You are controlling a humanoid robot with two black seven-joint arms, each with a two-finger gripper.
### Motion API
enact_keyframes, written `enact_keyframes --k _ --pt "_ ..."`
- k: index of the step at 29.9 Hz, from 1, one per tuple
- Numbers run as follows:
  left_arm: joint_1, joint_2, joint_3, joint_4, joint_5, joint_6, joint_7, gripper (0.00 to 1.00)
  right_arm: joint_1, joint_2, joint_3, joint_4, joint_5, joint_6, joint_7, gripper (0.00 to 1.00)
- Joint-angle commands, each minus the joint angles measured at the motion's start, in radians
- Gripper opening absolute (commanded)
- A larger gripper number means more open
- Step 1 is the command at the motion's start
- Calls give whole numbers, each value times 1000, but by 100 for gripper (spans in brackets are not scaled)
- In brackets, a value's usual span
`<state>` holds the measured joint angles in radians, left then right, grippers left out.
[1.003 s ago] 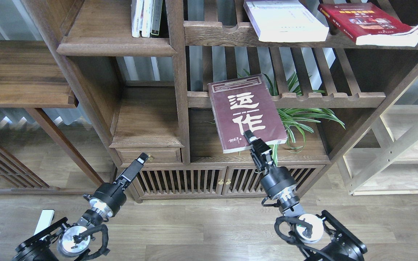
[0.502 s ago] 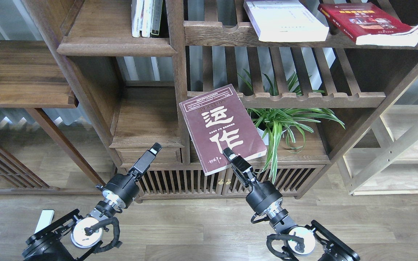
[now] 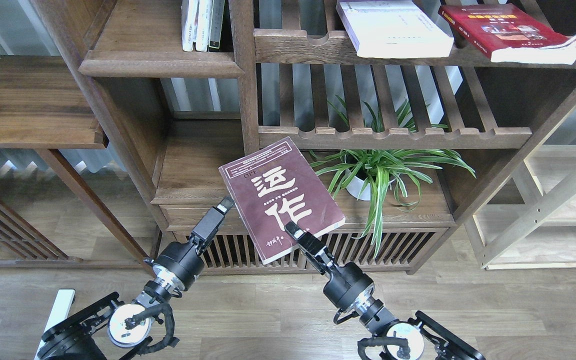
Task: Organize books on shelf
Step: 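Pinch the book's lower edge between both grippers and hold it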
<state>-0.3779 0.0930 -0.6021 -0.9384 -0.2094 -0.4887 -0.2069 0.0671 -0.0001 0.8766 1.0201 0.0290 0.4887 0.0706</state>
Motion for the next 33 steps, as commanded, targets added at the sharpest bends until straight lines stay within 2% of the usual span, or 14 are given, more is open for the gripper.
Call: enact_keyframes --k 1,13,33 --pt "5 -3 16 1 -13 0 0 99 0 0 -27 0 0 0 1 4" --pt "13 -7 136 3 -195 0 -2 99 -3 0 -65 6 2 0 1 4" --pt "-12 -52 136 10 -254 0 -2 99 -39 0 -102 5 -1 0 1 4"
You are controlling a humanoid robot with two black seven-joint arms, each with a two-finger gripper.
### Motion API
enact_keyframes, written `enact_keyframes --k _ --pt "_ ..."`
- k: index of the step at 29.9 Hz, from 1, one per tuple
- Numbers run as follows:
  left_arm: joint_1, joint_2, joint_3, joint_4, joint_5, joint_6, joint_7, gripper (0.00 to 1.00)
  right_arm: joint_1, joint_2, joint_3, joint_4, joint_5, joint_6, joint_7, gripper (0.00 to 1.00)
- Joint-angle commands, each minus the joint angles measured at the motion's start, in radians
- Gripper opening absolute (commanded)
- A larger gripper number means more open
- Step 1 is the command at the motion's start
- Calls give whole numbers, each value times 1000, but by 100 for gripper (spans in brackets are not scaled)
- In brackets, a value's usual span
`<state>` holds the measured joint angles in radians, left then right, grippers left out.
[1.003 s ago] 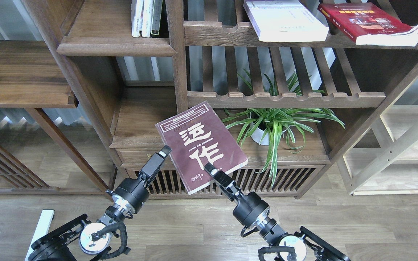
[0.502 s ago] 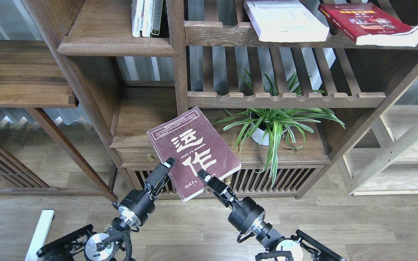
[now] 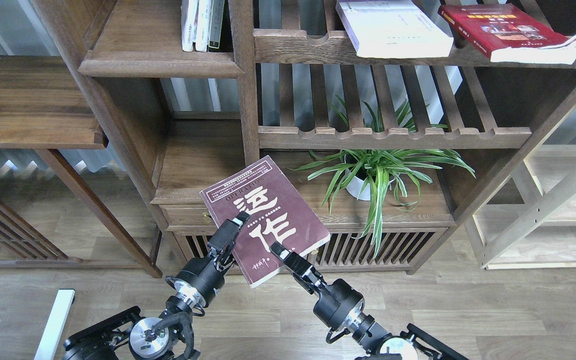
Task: Organize books on shelf
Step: 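Pinch the book's lower edge between both grippers and hold it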
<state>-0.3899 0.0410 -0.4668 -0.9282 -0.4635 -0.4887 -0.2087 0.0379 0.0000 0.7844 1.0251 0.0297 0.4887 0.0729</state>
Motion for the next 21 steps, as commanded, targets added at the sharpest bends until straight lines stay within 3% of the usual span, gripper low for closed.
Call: enact_keyframes --k 1,5,13,21 --pt "0 0 0 0 0 0 0 99 -12 0 -11 0 -2 0 -1 4" --pt "0 0 0 0 0 0 0 95 -19 0 -13 1 -5 0 -2 4" --pt "8 14 13 -1 6 0 2 78 -24 0 -13 1 -19 0 -2 4" --pt "6 14 16 -7 13 0 2 74 -24 0 -11 1 -19 0 -2 4"
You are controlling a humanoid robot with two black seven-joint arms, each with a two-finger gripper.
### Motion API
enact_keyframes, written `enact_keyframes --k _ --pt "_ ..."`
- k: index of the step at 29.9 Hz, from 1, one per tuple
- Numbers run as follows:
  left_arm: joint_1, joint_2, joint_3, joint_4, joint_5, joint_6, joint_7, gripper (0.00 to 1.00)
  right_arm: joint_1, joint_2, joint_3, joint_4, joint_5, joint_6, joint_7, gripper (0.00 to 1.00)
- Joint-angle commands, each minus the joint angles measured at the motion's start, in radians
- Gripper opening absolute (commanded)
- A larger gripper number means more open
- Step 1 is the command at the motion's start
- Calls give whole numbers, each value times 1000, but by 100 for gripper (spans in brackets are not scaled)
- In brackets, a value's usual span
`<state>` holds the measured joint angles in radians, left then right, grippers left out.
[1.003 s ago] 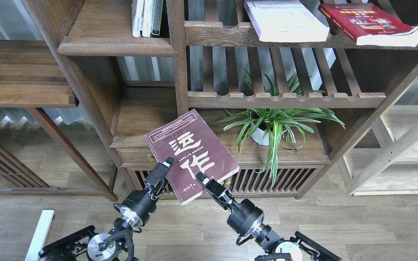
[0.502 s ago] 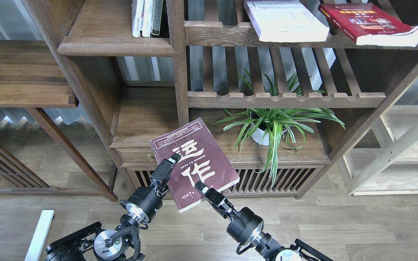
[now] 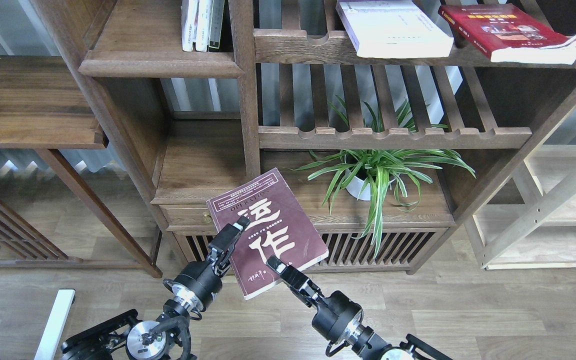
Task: Organize books on shelf
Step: 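Pinch the book's lower edge between both grippers and hold it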
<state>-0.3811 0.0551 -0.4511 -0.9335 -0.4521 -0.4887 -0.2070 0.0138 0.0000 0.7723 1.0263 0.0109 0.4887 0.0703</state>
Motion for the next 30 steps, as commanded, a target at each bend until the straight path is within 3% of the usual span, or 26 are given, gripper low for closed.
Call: enact_keyframes --k 1,9,14,30 --pt "-2 0 0 -2 1 0 0 70 0 0 2 0 0 0 0 4" --pt "8 5 8 5 1 0 -2 23 0 0 2 0 0 0 0 4" --pt "8 5 8 5 1 0 -2 6 0 0 2 0 0 0 0 4" --pt "27 40 22 1 10 0 -2 5 14 0 39 -29 9 0 2 5"
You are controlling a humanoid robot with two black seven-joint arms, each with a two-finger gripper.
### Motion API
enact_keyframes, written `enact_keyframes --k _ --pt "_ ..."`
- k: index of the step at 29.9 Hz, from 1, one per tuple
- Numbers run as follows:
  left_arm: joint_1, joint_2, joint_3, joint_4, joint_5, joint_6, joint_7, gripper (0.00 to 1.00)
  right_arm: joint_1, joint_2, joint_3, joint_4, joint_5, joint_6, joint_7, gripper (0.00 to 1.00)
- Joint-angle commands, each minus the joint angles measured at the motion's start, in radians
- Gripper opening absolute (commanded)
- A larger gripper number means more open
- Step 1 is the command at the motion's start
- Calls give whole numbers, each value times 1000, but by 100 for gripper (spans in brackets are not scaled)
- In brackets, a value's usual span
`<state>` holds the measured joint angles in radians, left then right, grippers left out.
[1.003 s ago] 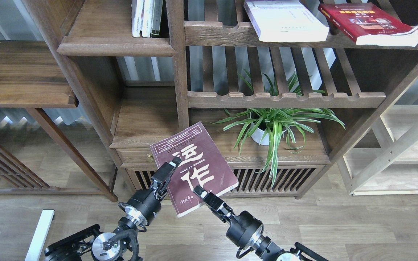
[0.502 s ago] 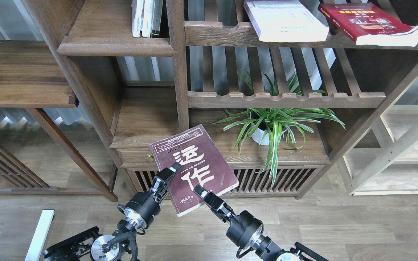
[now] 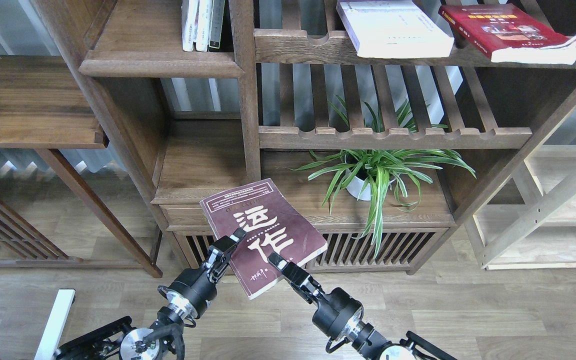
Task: Organize books on shelf
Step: 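Pinch the book's lower edge between both grippers and hold it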
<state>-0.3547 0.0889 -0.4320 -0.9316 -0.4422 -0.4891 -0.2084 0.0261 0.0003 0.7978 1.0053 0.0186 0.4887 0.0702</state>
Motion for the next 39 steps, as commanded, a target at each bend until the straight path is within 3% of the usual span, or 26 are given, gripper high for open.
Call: enact_keyframes --k 1,14,19,25,30,34,36,39 --pt "0 8 2 -1 0 0 -2 5 0 0 12 -8 1 0 0 5" --pt "6 22 21 -9 3 0 0 5 3 0 57 -31 0 0 0 6" --pt "6 22 21 -10 5 0 1 5 -2 0 46 -33 -9 0 0 13" --pt "6 20 18 -15 5 0 0 3 -2 0 46 -33 -38 0 0 33" --pt "5 22 16 -15 5 0 0 3 -3 0 57 -31 -83 0 0 71" --pt "5 26 7 -16 5 0 0 3 -3 0 64 -33 -85 0 0 92" --pt "6 35 7 -16 5 0 -2 3 -5 0 69 -33 -80 0 2 98" --pt "11 43 7 -30 5 0 0 3 -6 0 96 -43 -74 0 3 99"
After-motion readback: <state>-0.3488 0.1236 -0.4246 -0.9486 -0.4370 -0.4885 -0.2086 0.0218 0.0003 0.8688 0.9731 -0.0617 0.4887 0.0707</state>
